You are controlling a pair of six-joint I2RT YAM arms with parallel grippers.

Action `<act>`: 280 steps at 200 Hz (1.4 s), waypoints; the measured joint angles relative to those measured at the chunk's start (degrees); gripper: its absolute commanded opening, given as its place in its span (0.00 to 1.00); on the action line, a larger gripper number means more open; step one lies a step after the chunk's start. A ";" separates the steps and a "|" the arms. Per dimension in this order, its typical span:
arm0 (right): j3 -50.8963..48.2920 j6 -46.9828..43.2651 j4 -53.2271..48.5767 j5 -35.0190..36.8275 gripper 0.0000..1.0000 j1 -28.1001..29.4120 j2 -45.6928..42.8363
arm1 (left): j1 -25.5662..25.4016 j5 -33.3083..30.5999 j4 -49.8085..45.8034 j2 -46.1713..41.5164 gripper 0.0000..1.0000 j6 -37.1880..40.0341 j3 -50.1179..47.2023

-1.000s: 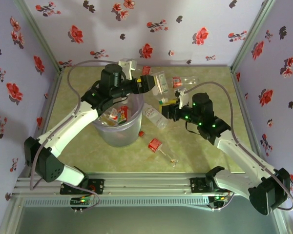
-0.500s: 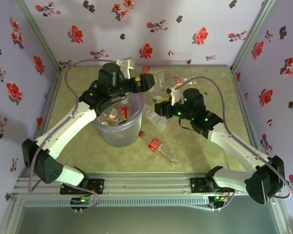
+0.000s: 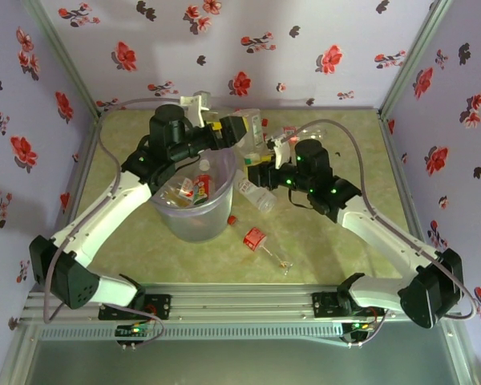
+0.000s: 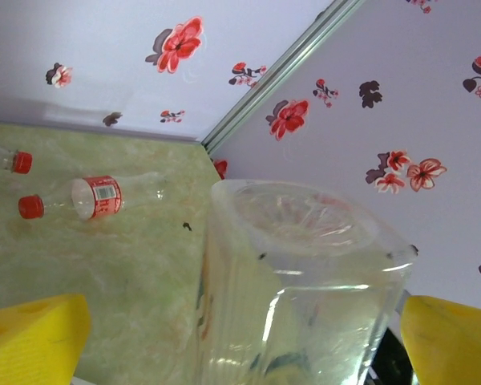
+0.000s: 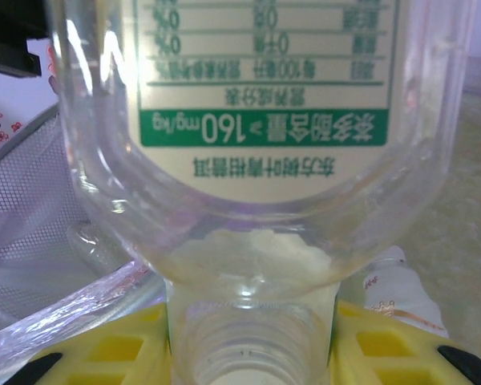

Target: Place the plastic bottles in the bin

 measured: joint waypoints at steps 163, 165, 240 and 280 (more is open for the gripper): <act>5.49 -0.07 -3.63 -4.70 0.26 0.20 4.35 | 0.92 2.82 -1.97 4.83 0.93 1.33 6.80; 5.49 -0.09 -3.67 -4.76 0.26 0.22 4.42 | 0.87 2.86 -2.05 4.94 0.92 1.51 6.91; 5.55 -1.49 -5.73 -3.91 0.34 0.44 4.94 | 0.90 2.71 -4.98 5.97 0.53 2.80 7.48; 6.12 -1.64 -6.03 -3.15 0.82 0.44 4.81 | 1.25 2.80 -5.86 5.97 0.50 3.32 8.87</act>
